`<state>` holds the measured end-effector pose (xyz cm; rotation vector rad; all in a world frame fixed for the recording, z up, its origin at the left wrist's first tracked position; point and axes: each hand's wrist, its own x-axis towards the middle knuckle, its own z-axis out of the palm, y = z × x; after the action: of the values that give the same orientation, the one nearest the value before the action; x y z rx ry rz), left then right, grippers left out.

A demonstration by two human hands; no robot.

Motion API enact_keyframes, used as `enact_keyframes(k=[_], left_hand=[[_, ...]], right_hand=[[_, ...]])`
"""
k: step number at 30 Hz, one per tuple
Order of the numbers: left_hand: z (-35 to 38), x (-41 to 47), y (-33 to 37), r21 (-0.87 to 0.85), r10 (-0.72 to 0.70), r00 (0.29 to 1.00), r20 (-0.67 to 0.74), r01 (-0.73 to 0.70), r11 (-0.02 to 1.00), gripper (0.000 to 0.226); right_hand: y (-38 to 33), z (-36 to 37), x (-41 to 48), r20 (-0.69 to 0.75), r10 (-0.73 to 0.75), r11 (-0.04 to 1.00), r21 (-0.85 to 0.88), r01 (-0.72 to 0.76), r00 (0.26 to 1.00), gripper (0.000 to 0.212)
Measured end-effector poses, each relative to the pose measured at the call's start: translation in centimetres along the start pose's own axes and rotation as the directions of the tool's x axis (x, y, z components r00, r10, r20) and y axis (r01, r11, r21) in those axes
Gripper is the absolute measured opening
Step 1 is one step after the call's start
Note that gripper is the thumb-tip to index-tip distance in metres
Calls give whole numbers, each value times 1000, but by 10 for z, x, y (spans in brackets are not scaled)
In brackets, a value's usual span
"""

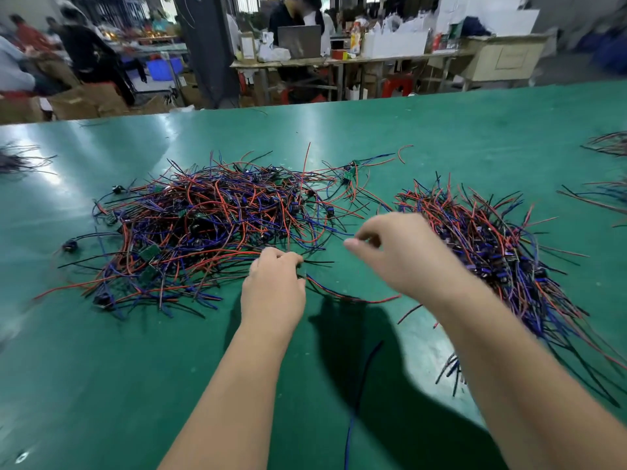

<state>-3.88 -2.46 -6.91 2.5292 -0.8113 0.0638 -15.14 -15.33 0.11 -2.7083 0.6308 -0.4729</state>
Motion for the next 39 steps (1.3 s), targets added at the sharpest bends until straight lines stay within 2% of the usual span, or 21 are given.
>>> enact_keyframes(k=[3,5,7,9,11,12,13,15,16,17,18,20,22,24,27,29,31,33,35,37,39], left_hand=[[0,0,0,-67,22,996,-89,-28,997,33],[-3,0,1,-63,43,977,-211,-57,996,32],[-7,0,4,-98,86,940,-331,-124,987,30],[-15,-3,12,-243,92,907,-411,-207,948,26],[-21,-9,21,-458,-4,879,-477,-244,855,19],[-23,-10,26,-589,-95,870,-484,-244,770,15],[-25,-11,30,-740,-199,880,-432,-219,636,15],[-30,-9,36,-966,-319,933,-167,-90,242,18],[-33,-8,38,-999,-309,951,-26,-14,42,19],[-34,-7,39,-993,-282,956,84,55,-109,18],[-35,-7,40,-972,-256,954,159,106,-209,16],[-35,-8,41,-936,-206,950,235,164,-313,14],[-34,-9,43,-913,-177,942,284,209,-351,19],[-33,-10,44,-895,-168,929,329,251,-369,38],[-30,-10,43,-882,-168,914,370,288,-372,45],[-29,-9,42,-883,-163,907,388,316,-347,40],[-28,-9,41,-881,-128,901,414,361,-307,37],[-27,-9,42,-876,-86,893,442,409,-254,36],[-26,-10,43,-882,-61,889,454,438,-175,33],[-24,-12,44,-888,-19,889,457,455,-70,35],[-20,-15,45,-894,24,893,449,449,11,34]], right_hand=[[-2,32,-9,-25,-45,995,88,47,999,30],[2,39,-14,-149,-89,978,176,115,985,27],[3,38,-17,-277,-91,955,249,163,956,33],[3,35,-17,-298,-77,925,334,180,951,43],[1,36,-19,-271,-105,887,409,213,957,51],[-1,37,-20,-270,-116,871,435,229,956,53],[-2,39,-21,-284,-122,859,450,245,951,52],[-4,40,-22,-347,-122,842,459,282,930,42],[-5,41,-22,-370,-102,834,474,282,923,35],[-5,41,-21,-381,-67,826,497,265,922,29],[-4,41,-21,-396,-25,820,517,246,918,24],[-4,39,-20,-487,44,814,523,251,873,27],[-4,34,-23,-623,53,814,480,328,781,36],[-4,28,-27,-717,-39,813,382,439,696,39],[-7,24,-38,-715,-205,734,338,589,668,33],[-13,27,-41,-673,-262,706,355,612,692,28],[-16,34,-38,-586,-245,746,395,536,772,31],[-16,42,-31,-464,-125,804,471,363,877,44],[-10,46,-23,-379,21,829,524,195,925,53],[-3,46,-20,-334,95,788,601,134,938,53],[2,42,-18,-314,102,701,696,156,944,36]])
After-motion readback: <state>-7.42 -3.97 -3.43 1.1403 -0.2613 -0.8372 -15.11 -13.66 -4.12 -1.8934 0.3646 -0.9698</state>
